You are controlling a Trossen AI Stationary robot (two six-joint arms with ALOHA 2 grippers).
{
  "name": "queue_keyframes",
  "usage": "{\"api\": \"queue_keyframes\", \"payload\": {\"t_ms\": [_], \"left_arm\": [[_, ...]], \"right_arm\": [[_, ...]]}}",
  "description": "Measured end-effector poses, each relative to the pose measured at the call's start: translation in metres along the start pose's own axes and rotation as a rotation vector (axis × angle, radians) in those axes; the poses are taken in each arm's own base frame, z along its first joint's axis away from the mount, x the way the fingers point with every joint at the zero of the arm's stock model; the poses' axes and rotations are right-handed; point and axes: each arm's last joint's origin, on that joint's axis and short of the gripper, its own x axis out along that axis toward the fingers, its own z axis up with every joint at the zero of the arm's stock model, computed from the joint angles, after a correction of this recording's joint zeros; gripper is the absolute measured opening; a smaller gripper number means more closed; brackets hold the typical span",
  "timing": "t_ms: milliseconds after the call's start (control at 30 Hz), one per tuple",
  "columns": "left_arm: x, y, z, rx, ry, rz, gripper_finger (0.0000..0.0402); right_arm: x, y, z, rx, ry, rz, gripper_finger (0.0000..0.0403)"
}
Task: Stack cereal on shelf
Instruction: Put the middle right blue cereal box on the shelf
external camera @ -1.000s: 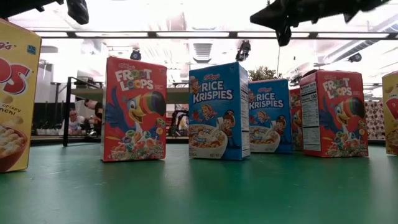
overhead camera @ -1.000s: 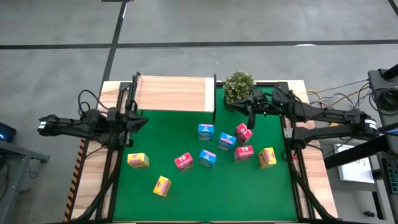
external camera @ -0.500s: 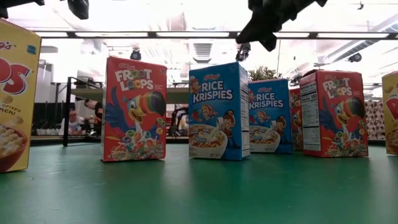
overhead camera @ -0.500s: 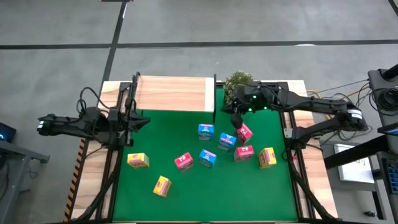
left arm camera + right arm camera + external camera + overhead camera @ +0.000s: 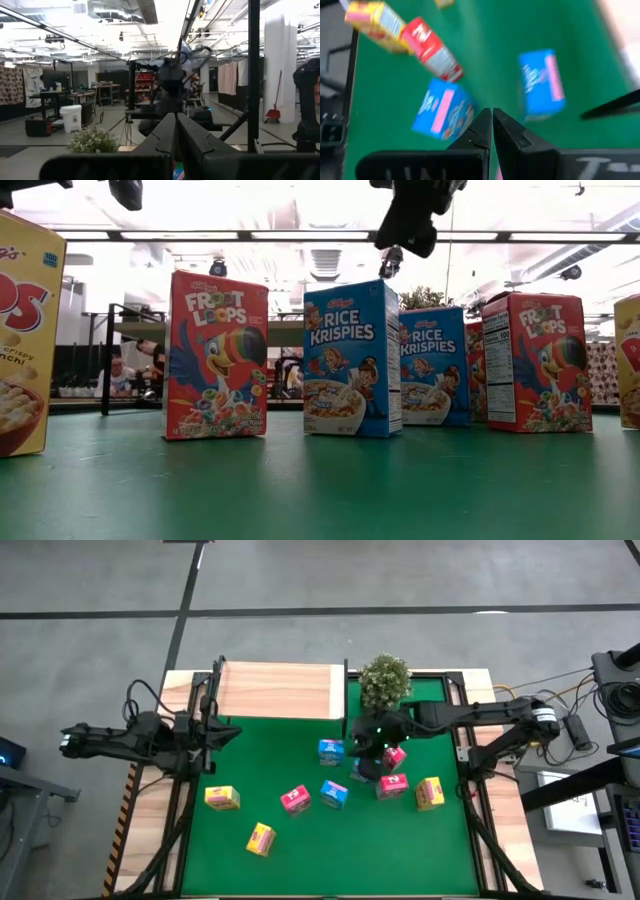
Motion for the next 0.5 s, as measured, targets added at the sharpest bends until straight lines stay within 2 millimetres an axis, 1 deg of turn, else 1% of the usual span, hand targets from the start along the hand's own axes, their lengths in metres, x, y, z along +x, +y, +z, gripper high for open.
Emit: {"api": "queue_keyframes", "payload": {"t_ms": [100, 200, 367, 500], "left_arm": [[0.0, 0.0, 0.003, -0.001, -0.01, 0.001, 0.0], [0.0, 0.0, 0.003, 0.006, -0.011, 0.0, 0.0], [0.0, 0.0, 0.003, 0.025, -0.012, 0.0, 0.0], [0.001, 0.0, 0.002, 0.024, -0.006, 0.0, 0.0]], "right_arm": [[0.005, 0.009, -0.004, 0.032, 0.099, -0.007, 0.0009], [0.009, 0.012, -0.009, 0.062, 0.158, -0.065, 0.0009], [0.011, 0.011, -0.013, 0.08, 0.201, -0.1, 0.0009], [0.011, 0.012, -0.011, 0.023, 0.193, -0.073, 0.0009]]}}
